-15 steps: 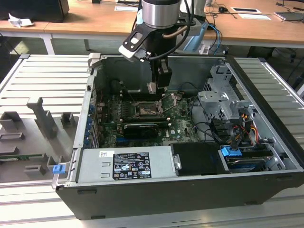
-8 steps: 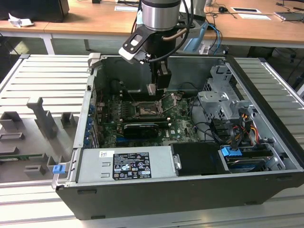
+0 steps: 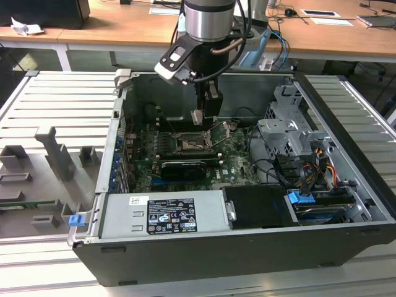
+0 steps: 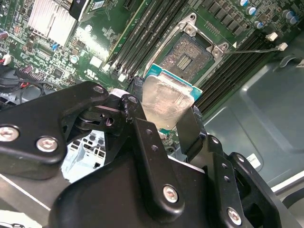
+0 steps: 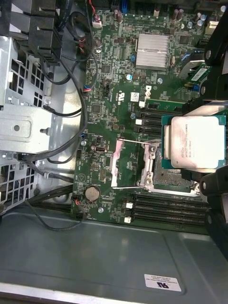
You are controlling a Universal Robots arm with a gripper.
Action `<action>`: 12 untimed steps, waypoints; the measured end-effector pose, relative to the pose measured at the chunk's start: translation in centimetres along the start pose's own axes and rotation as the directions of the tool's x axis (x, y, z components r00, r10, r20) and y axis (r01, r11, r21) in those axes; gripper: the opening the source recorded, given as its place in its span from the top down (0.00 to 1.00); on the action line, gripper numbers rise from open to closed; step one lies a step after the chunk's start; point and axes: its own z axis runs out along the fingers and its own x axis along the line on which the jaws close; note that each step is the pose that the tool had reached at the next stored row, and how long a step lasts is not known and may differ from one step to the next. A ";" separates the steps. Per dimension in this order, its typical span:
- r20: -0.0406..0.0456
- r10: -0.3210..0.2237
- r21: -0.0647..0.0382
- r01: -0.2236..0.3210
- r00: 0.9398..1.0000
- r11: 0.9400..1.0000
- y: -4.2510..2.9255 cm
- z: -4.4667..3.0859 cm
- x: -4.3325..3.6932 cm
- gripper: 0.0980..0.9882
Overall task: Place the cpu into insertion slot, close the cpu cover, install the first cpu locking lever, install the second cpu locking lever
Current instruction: 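Place the cpu into insertion slot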
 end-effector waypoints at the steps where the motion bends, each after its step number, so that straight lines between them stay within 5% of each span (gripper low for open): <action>1: 0.000 0.000 0.000 0.000 1.000 1.000 0.00 0.03 0.00 0.52; 12: 0.000 0.002 0.002 -0.002 1.000 1.000 -0.03 0.43 -0.01 0.52</action>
